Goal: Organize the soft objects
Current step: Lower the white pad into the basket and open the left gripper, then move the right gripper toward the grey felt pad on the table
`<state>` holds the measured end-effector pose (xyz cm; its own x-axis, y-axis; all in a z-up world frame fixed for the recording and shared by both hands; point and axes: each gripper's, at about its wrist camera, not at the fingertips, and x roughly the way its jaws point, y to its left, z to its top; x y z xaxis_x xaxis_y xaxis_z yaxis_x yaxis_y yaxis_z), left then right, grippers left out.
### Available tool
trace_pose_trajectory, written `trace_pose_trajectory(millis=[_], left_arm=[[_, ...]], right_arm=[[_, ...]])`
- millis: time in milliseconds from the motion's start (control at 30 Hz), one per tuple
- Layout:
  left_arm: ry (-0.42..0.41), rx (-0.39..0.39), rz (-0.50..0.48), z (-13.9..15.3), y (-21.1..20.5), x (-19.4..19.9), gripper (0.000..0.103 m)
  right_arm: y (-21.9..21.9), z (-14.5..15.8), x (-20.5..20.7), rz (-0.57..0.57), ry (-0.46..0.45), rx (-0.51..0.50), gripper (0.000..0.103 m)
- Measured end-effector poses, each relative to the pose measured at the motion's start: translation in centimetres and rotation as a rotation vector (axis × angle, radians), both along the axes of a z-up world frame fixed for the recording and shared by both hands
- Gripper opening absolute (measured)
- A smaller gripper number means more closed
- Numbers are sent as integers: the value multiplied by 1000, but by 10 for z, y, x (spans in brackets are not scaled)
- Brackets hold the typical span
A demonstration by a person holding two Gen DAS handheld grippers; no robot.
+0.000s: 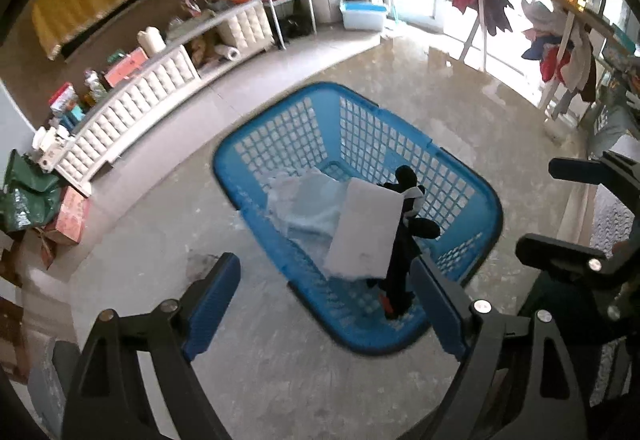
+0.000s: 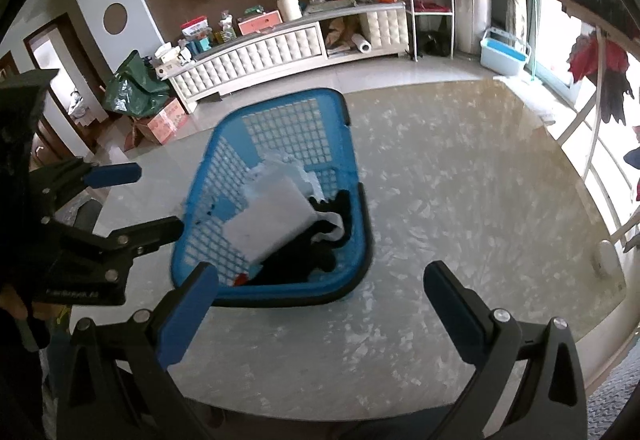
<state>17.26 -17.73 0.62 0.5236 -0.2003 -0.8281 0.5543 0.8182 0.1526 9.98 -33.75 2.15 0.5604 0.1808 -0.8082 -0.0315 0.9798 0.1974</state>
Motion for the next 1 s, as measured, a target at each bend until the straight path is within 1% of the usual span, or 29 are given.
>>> trace_pose_trajectory(millis=[100, 233, 300, 367, 400, 433, 533, 733, 867, 1000], left_arm=[[-44, -31, 6, 13, 14, -18, 87], [-57, -86, 22, 27, 37, -35, 88], [-67, -103, 33, 30, 46, -41, 89], [-76, -119, 43, 33, 55, -48, 94], [-85, -131, 48, 35, 61, -51, 100], [-92, -142, 53, 37, 66, -54, 103], [-103, -176, 68, 40, 83, -60, 103], [-108, -212, 124, 38, 116, -68, 103], [-127, -214, 170, 34, 142, -72, 103], [-119, -208, 215, 27, 170, -72, 103]], right_arm=[[16, 13, -8, 21, -25, -17, 103], [33, 25, -15, 40, -53, -31, 103], [45, 30, -20, 43, -73, -55, 103], [53, 32, -24, 52, -85, -54, 103], [56, 34, -25, 56, -89, -54, 103], [61, 35, -26, 60, -91, -62, 103], [73, 37, -28, 75, -93, -81, 103], [98, 39, -29, 116, -102, -105, 103], [122, 34, -22, 167, -99, -118, 103], [148, 26, -7, 220, -89, -119, 103]])
